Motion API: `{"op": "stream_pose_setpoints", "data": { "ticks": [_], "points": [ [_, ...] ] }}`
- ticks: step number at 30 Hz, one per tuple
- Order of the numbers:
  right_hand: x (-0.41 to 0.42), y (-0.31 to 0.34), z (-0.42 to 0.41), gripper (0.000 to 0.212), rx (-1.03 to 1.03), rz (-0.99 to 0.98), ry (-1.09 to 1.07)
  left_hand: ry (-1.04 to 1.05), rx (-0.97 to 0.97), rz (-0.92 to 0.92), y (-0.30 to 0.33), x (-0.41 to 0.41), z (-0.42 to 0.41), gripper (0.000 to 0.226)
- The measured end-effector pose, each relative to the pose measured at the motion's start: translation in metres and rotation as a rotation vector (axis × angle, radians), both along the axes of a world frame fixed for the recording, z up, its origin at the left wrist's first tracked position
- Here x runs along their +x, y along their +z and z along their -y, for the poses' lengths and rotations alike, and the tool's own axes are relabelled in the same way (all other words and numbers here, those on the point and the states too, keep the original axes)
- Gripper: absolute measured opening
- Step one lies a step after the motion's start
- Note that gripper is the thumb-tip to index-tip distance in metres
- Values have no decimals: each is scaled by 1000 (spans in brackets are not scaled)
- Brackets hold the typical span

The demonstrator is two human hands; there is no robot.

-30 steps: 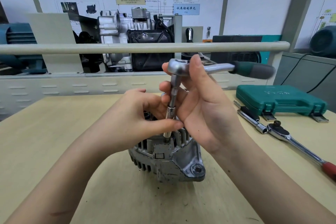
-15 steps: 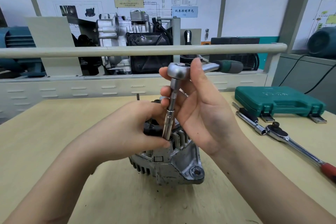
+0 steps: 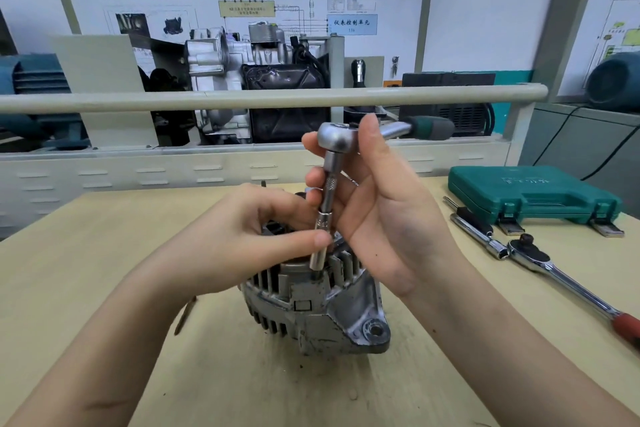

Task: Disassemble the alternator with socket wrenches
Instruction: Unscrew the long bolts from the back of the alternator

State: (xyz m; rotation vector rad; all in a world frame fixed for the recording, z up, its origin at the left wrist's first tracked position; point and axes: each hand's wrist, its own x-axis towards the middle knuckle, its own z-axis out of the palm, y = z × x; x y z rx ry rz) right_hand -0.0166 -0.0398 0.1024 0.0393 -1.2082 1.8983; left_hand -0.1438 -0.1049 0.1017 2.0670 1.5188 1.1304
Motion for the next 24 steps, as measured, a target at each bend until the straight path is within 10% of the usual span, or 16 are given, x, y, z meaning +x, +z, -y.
{"op": "stream_pose_setpoints", "data": {
  "ticks": [24],
  "points": [
    [5,6,-3,35,3,-136,-34,119,176,-379,-3,3,2,16]
  ]
}}
